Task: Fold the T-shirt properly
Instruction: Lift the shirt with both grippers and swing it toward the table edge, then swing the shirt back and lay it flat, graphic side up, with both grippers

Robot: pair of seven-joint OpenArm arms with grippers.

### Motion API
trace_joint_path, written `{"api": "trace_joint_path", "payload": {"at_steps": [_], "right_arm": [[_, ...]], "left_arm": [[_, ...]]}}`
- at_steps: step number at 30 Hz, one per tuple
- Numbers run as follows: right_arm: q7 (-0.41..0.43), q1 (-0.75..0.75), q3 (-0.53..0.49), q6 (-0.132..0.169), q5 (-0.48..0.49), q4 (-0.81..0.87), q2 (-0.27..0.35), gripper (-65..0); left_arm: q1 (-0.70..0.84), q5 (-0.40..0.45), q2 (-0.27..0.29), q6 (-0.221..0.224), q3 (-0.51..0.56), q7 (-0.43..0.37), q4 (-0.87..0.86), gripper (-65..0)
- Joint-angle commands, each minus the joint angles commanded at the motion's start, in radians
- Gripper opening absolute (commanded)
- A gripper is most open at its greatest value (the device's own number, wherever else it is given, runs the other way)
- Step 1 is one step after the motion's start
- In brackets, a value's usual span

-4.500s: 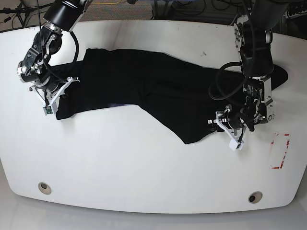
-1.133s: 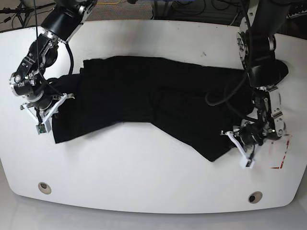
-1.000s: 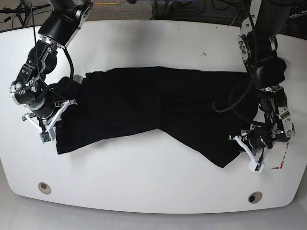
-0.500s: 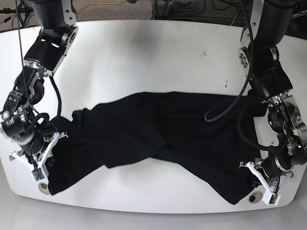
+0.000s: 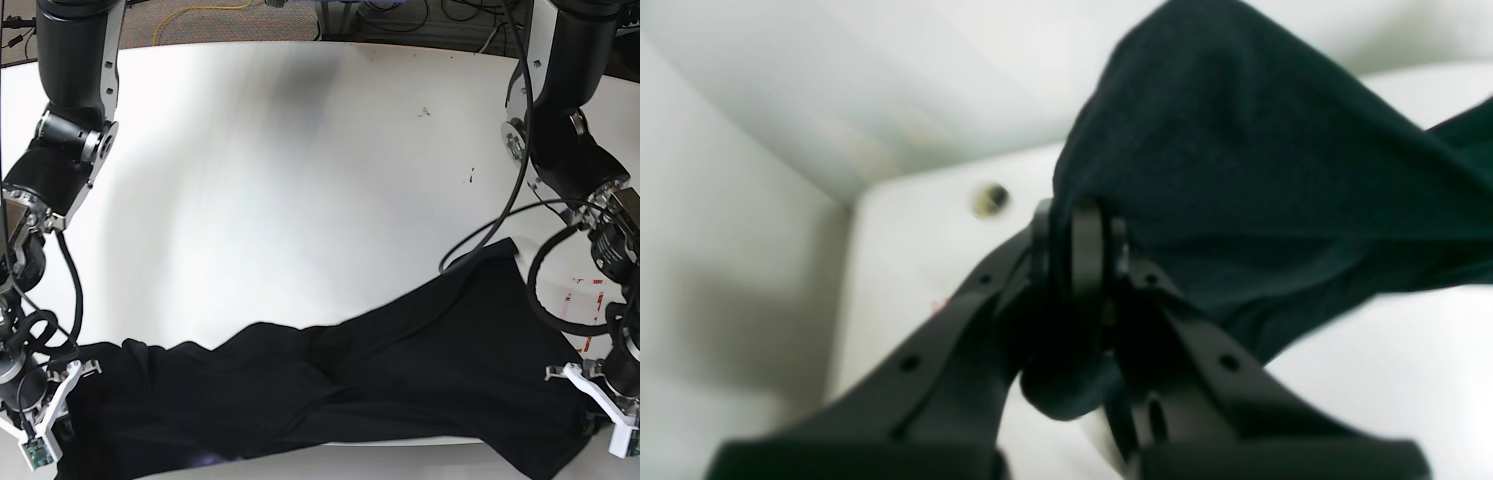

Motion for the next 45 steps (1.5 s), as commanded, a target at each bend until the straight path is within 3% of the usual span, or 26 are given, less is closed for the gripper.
{"api": "trace_joint_path", "payload": {"at_steps": [11,18,25,45], "right_arm": [[0.0,0.244,-0.069,0.0,-0.002,-0.097,0.018,-65.0],[0.0,0.298,-0.071,0.0,-0.002,-0.183,0.014,-65.0],[0.0,0.287,-0.069,0.0,-0.002,-0.183,0.014,-65.0],[0.006,0.288,-0.069,0.0,-0.002,-0.212,0.011,-65.0]], "left_arm": [[-0.347,0.002,-0.049,0.0,-0.005,-0.002,-0.196,-64.2],[-0.365,0.002,-0.051,0.002,-0.006,-0.054,-0.27,-64.2],[-0.358,-0.005,-0.046,0.034,-0.006,-0.055,-0.262,-64.2],[-0.354,-0.005,-0.046,0.034,-0.005,-0.058,-0.264,-64.2]]}}
